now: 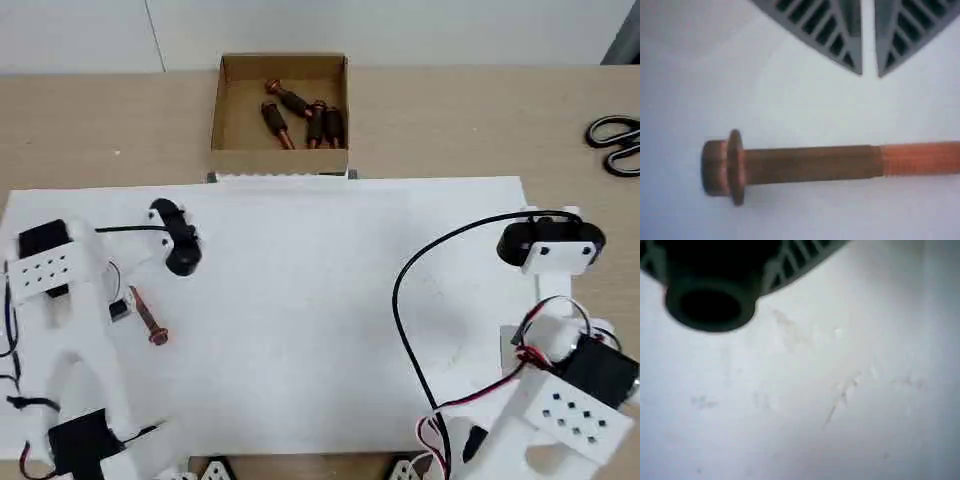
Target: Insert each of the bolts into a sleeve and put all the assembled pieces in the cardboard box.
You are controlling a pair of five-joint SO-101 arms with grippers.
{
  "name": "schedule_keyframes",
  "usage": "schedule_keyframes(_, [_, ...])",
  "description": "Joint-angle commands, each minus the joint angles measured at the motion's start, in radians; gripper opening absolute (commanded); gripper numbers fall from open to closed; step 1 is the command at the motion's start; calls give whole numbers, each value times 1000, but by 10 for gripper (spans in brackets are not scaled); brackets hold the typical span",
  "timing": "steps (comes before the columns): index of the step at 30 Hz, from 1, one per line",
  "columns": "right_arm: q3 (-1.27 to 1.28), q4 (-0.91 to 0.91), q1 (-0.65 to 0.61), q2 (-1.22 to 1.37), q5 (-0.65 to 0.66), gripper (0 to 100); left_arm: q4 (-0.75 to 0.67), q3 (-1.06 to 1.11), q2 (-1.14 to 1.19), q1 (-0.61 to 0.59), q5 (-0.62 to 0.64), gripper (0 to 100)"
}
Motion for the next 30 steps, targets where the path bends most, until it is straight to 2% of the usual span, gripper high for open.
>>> schedule_keyframes(1, [-5, -7, 4, -13, 9, 7, 18, -10, -6, 26, 2, 7])
schedule_keyframes(7, [25, -7, 4, -13, 11, 7, 23, -7, -6, 49, 6, 7])
schedule_keyframes(11, [55, -7, 4, -15, 11, 7, 15, -18, -8, 20, -14, 7])
schedule_keyframes(16, [54, -22, 4, -15, 11, 7, 14, -31, -6, 9, -241, 9])
schedule_keyframes(21, [54, -36, 4, -15, 11, 8, -124, -4, -6, 28, -405, 9])
schedule_keyframes(26, [54, -58, 4, -15, 6, 8, -296, 25, -6, 64, -479, 9])
schedule_keyframes(30, [54, -64, 4, -15, 3, 8, -262, 24, -8, 91, -474, 10])
